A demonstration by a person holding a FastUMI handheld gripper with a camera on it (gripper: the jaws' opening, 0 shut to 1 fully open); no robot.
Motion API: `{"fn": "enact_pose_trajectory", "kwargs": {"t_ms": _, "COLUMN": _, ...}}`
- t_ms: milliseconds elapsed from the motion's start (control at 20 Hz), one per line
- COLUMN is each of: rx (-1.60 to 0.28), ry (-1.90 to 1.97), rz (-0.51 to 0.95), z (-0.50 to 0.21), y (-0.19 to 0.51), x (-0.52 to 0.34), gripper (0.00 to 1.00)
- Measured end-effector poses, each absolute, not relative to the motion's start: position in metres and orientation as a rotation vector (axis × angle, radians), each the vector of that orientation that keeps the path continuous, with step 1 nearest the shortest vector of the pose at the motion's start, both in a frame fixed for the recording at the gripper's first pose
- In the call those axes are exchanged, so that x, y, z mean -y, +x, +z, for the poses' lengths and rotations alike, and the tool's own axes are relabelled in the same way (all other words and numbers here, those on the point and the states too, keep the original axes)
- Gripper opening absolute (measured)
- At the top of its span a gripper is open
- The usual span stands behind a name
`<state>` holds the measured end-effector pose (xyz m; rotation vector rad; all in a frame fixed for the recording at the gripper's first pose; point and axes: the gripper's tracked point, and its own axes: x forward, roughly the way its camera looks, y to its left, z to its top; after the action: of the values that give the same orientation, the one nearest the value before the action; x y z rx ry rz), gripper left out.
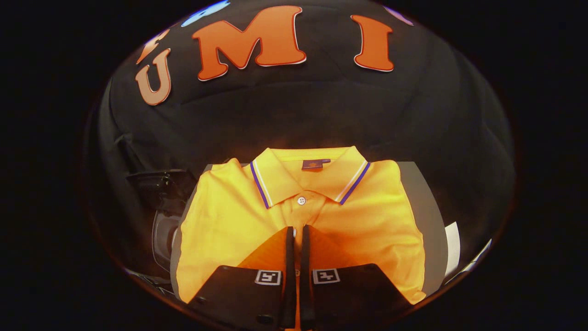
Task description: Put the clothes into the washing machine and then close the washing machine lid.
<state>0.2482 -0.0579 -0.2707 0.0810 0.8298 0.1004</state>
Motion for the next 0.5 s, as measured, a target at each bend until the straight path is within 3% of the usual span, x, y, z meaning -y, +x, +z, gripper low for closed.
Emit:
{"fn": "enact_pose_trajectory", "kwargs": {"t_ms": 200, "rx": -0.766, "ry": 0.143, "rz": 0.120, "z": -0.2689, "y": 0.2508, "x": 0.0569, "gripper": 0.09}}
{"fn": "enact_pose_trajectory", "kwargs": {"t_ms": 500, "rx": -0.715, "ry": 0.221, "rz": 0.134, "z": -0.2634, "y": 0.2500, "x": 0.0554, "gripper": 0.08}}
